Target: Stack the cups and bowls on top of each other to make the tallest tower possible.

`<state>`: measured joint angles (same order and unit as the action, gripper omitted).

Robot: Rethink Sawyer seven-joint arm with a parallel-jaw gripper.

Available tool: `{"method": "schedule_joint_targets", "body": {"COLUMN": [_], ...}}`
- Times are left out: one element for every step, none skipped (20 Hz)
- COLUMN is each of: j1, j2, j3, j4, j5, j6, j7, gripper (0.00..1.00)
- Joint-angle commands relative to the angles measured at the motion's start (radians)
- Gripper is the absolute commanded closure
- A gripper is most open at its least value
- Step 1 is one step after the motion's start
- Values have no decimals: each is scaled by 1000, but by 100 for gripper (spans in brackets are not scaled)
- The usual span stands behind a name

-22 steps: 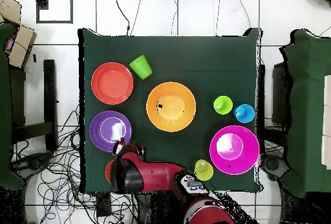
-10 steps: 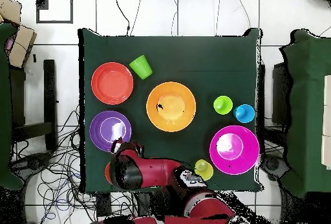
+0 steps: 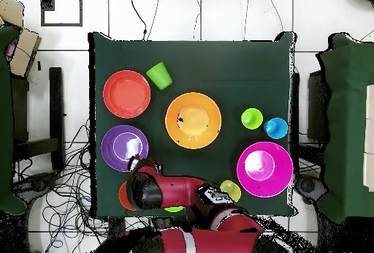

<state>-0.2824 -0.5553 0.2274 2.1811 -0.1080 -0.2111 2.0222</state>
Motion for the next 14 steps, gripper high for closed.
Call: {"method": "schedule_joint_targets", "body": {"j1": [-12,-10,-10,-8,-5,-3,0,7,18,35,57,77,97,113], "j2": [42,42,36,36,36,36,35,39,39,46,54,67,80,94], "j3": [74,74,75,74,71,68,65,57,47,28,8,-11,-30,-45], "j4": [-92,-92,-90,-91,-93,-94,-95,-99,-102,-110,-121,-135,-148,-159], "j5": [28,32,37,42,46,51,56,60,69,80,96,111,126,139], "j6": [43,42,47,46,46,45,45,40,34,23,16,3,-9,-22], "j7": [146,149,152,155,158,160,163,165,170,173,176,178,179,181], "gripper": [0,0,0,0,0,0,0,0,0,0,0,0,0,0]}}
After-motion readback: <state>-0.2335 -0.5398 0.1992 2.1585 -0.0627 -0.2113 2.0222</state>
